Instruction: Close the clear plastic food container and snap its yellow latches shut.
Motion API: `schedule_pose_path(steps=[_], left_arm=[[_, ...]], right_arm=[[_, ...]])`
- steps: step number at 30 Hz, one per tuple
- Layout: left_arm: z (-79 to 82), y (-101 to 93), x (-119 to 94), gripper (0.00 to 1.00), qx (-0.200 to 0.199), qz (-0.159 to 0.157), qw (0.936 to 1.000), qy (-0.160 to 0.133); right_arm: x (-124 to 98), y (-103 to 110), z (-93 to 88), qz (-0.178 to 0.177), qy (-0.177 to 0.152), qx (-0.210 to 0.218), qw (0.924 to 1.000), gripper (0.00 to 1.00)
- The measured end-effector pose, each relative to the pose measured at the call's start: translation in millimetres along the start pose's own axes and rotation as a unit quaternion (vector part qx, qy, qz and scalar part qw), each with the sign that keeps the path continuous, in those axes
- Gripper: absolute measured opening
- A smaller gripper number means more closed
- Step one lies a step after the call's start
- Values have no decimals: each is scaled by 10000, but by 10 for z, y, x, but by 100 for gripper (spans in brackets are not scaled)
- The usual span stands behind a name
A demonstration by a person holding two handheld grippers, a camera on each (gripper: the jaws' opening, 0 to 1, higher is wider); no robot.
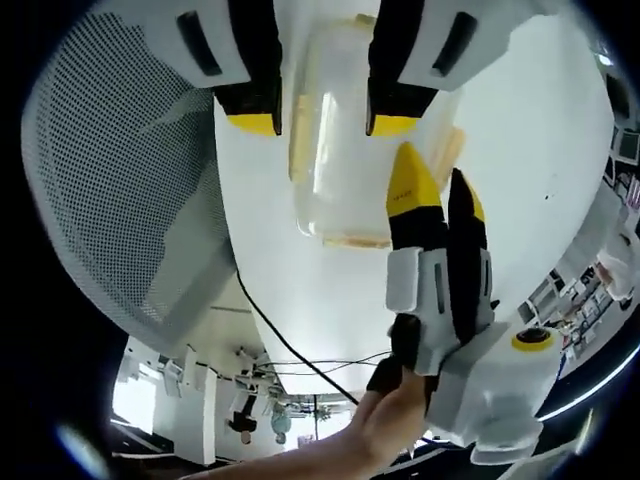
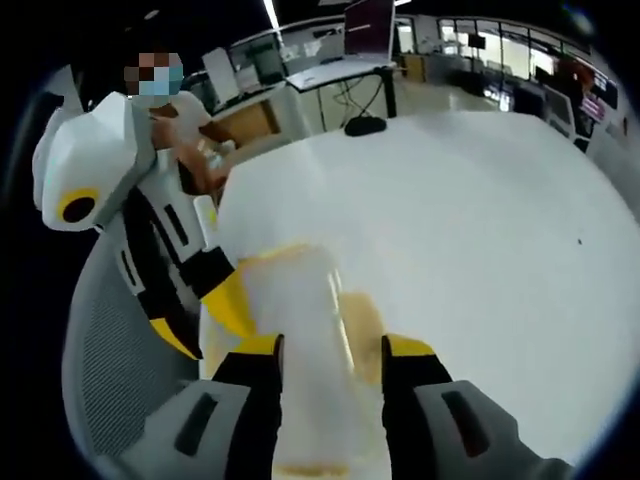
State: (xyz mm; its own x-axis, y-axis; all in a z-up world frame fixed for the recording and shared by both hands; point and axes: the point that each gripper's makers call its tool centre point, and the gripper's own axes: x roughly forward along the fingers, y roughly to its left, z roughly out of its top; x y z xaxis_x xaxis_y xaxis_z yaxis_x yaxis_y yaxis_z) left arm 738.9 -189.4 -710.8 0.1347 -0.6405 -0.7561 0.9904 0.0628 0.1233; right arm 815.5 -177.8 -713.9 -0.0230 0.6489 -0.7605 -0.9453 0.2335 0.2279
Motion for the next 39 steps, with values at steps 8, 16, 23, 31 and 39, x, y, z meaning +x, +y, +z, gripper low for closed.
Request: schedule_pose_path(steps=[8, 16, 23, 31, 39], left_arm=[[12, 38, 40, 25, 586, 190, 9981, 50], [4, 5, 39, 26, 878, 200, 9959, 82], [-12, -13, 63, 27, 1154, 280, 9929, 81], [-6, -8, 68, 26, 1238, 386, 9916, 33], [-61, 55, 69, 23, 1208, 390, 9918, 130]], right_arm=[[60, 24, -41, 252, 242, -88, 9993, 38], [89, 54, -79, 531, 443, 148, 9975, 40], [95, 70, -95, 685, 483, 210, 9963, 39], [104, 76, -101, 684, 556, 271, 9957, 38], [115, 120, -64, 901, 761, 45, 9930, 34]])
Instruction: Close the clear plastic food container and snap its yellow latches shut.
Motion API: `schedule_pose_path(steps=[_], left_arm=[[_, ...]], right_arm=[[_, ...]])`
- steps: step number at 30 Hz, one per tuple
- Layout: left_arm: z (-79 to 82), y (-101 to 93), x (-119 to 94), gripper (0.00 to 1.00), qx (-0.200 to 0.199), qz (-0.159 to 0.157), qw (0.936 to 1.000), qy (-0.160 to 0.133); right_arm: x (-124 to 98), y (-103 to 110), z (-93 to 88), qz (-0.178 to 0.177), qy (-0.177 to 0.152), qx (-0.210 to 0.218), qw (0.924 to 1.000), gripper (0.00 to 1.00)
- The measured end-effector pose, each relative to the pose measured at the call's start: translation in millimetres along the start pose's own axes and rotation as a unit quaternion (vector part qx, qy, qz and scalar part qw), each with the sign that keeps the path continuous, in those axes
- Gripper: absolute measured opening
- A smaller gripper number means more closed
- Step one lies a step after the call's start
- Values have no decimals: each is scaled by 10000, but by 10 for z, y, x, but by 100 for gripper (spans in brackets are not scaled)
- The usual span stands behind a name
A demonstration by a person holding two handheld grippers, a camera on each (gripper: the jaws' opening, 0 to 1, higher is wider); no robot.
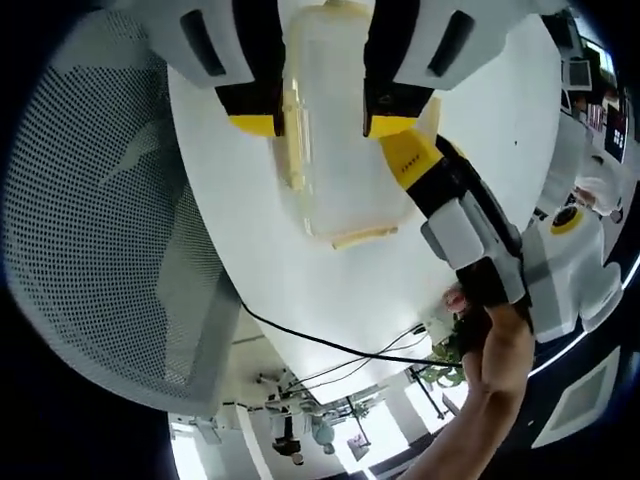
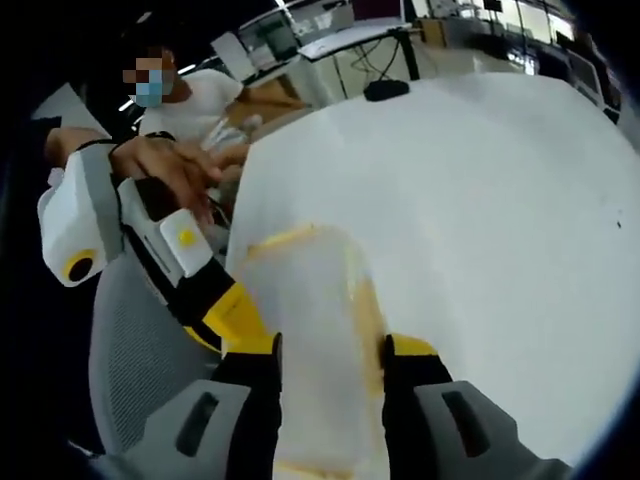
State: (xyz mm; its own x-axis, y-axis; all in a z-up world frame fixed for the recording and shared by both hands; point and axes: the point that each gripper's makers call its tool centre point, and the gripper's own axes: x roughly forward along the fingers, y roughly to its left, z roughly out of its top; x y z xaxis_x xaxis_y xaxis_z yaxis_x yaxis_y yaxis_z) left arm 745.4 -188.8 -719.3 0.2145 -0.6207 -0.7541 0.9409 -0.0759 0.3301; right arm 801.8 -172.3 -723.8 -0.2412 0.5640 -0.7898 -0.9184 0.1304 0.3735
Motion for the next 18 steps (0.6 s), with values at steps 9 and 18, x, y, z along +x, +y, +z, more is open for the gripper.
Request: schedule_pose_path(steps=[9, 18], left_arm=[[61, -16, 14, 23, -10, 205, 9997, -138], [69, -13, 12, 24, 13, 257, 9996, -105]], right_arm=[[4, -33, -43, -47, 274, 251, 9993, 35], [-31, -23, -49, -136, -95, 114, 9998, 36]])
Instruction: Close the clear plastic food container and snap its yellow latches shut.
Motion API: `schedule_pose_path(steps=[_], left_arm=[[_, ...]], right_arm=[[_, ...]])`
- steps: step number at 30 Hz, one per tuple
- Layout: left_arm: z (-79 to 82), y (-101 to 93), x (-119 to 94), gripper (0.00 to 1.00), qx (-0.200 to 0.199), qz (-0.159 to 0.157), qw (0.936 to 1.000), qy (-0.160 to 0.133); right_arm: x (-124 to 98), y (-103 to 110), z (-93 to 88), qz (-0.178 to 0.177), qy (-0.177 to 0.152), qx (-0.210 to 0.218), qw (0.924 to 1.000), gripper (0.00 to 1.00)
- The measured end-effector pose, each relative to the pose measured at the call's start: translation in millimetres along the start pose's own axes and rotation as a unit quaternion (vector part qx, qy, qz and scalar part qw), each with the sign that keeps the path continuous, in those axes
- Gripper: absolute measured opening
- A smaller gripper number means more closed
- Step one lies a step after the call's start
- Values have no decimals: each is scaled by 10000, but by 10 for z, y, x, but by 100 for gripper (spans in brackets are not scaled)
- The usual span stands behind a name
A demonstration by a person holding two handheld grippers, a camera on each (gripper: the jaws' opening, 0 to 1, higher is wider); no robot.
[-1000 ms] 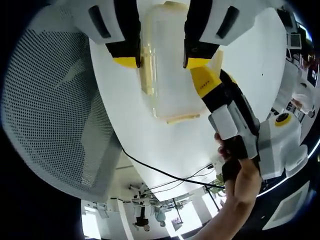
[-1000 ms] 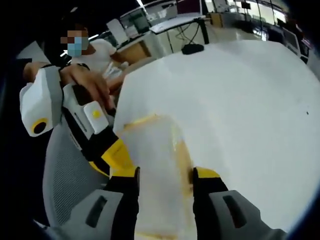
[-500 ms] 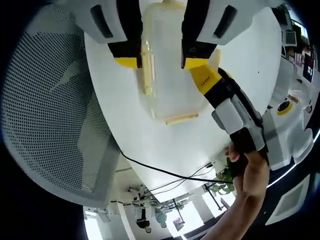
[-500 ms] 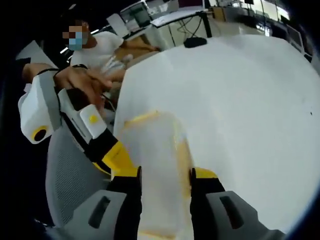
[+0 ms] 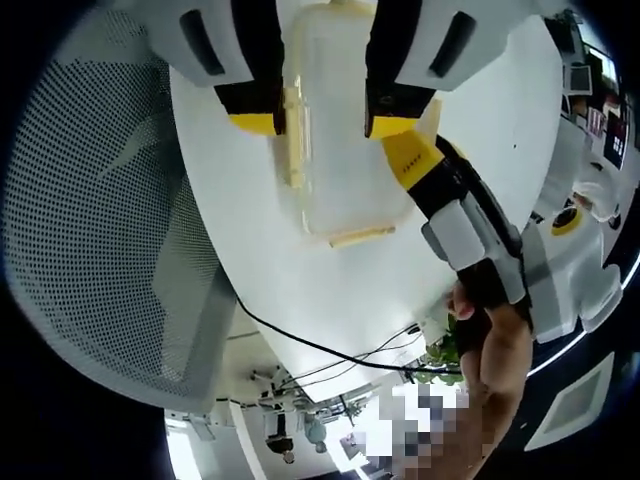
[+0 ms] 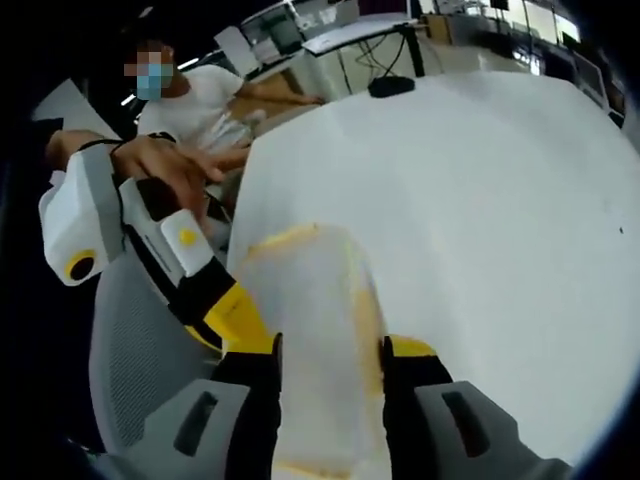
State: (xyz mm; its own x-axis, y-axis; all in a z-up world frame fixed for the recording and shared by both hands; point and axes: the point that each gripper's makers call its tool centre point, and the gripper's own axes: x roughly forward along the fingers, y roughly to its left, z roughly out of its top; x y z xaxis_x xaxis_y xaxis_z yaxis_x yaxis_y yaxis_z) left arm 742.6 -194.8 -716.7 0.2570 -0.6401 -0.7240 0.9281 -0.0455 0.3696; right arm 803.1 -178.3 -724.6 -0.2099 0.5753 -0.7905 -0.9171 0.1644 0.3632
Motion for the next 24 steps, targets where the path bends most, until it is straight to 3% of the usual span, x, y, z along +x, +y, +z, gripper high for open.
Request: schedule_pose_path(steps=[6, 16, 24], left_arm=[[31, 20, -7, 25, -346, 21, 9994, -41], [34, 10, -12, 25, -295, 42, 9995, 41], [21, 18, -36, 27, -523, 74, 9985, 159]], right_arm=[[-14, 16, 15, -153, -113, -113, 9998, 37], [-14, 13, 36, -310, -115, -242, 9992, 37], [-43, -29, 52, -576, -168, -231, 9979, 41]])
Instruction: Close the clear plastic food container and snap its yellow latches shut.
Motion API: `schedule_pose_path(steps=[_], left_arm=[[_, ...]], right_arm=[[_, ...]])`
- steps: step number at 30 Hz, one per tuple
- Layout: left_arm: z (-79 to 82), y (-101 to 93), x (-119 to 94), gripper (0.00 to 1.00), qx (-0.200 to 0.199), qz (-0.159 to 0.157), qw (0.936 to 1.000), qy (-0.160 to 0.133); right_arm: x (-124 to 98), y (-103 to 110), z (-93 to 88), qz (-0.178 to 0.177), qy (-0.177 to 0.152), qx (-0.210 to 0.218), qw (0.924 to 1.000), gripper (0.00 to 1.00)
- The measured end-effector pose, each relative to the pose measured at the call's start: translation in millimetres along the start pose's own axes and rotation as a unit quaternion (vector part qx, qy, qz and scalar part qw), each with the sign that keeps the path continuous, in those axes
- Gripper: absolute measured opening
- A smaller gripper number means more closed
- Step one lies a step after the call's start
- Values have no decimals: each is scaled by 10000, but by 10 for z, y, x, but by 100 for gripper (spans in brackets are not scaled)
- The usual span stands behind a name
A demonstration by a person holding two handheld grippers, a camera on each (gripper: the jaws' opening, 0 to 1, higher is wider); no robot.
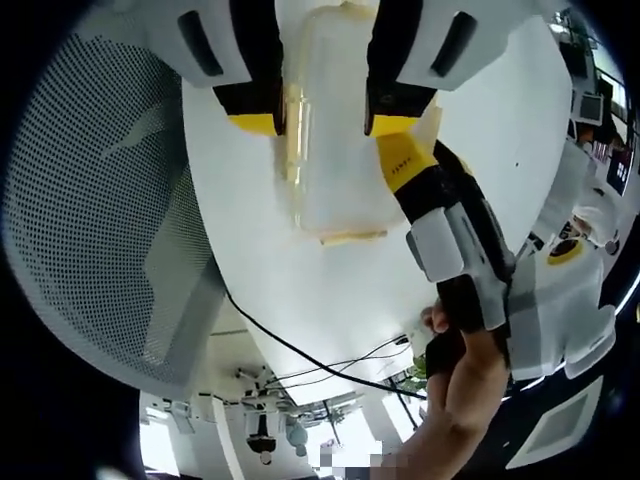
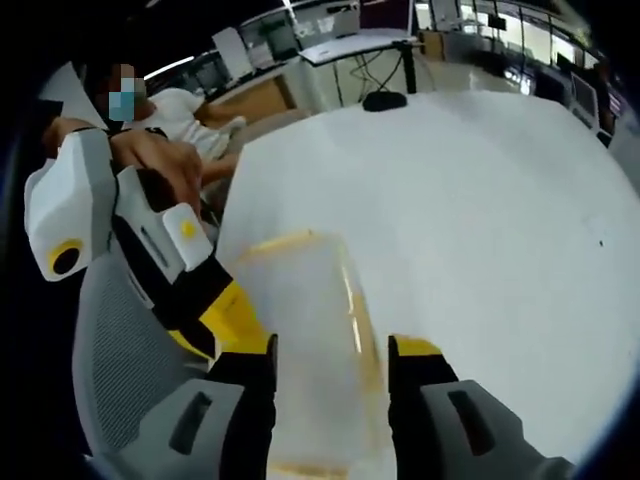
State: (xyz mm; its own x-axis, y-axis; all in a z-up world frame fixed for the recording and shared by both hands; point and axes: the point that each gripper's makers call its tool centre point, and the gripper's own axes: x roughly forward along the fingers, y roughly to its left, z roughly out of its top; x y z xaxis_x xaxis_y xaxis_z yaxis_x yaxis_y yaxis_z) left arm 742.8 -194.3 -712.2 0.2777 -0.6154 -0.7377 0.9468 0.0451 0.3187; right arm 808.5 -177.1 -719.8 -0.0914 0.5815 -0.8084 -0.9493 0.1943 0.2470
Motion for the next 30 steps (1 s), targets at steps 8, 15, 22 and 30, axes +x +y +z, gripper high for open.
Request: schedule_pose_path(steps=[8, 15, 22, 30], left_arm=[[52, 39, -137, 37, -813, 126, 9961, -321], [110, 117, -279, 41, -1200, 197, 9912, -525], [92, 192, -392, 47, -1461, 304, 9871, -584], [-18, 250, -477, 57, -1815, 361, 9805, -661]], right_arm=[[-133, -36, 149, -223, -452, 169, 9986, 47], [-239, -24, 157, -396, -551, 62, 9977, 48], [-342, -43, 104, -569, -656, 107, 9962, 52], [-485, -71, 43, -869, -848, 170, 9925, 65]])
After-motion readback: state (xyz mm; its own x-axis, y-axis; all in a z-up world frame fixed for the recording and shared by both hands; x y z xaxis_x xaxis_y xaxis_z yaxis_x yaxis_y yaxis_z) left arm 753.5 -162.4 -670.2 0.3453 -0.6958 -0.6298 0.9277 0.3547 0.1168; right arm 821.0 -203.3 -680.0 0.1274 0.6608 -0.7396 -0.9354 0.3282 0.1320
